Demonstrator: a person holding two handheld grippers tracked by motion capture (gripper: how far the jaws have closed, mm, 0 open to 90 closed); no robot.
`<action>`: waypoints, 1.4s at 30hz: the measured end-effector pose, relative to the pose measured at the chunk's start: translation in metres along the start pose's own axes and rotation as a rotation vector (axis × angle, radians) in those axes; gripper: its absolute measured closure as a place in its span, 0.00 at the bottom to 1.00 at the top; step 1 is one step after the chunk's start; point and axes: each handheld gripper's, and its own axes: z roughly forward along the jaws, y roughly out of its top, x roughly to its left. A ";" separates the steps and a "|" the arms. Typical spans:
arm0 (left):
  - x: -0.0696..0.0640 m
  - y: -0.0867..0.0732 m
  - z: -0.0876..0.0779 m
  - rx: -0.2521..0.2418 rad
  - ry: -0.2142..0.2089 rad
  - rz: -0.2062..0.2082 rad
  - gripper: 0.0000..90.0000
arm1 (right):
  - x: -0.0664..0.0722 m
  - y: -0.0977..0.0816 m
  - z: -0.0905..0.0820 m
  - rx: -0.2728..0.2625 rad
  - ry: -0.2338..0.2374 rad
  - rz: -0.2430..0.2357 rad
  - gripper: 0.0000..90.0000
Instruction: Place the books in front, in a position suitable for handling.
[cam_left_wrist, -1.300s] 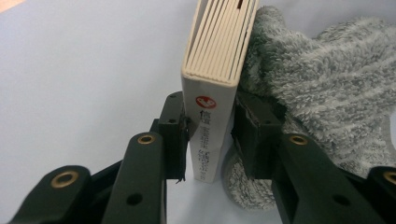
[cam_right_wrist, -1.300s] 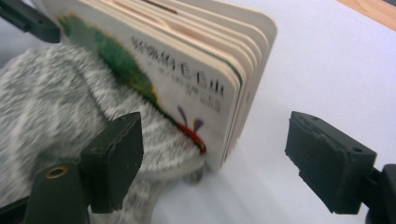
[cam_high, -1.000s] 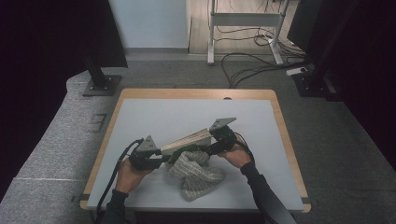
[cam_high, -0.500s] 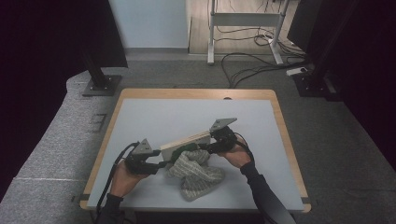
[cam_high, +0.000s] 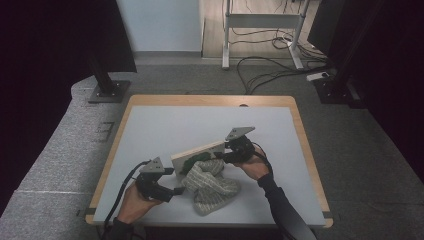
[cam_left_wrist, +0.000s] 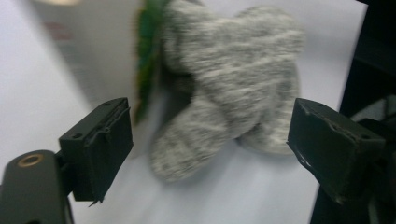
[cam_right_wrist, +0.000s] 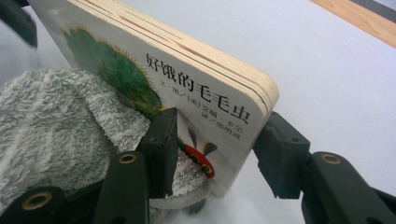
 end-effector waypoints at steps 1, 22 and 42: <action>-0.002 0.001 0.003 0.004 -0.006 0.004 0.14 | 0.000 0.000 0.000 0.000 -0.001 0.000 0.56; -0.021 -0.001 0.070 0.085 0.046 0.095 0.28 | 0.001 -0.001 0.000 -0.002 -0.004 -0.005 0.54; -0.015 -0.013 0.053 0.103 0.045 0.063 0.78 | 0.003 -0.002 -0.002 -0.004 -0.008 -0.010 0.55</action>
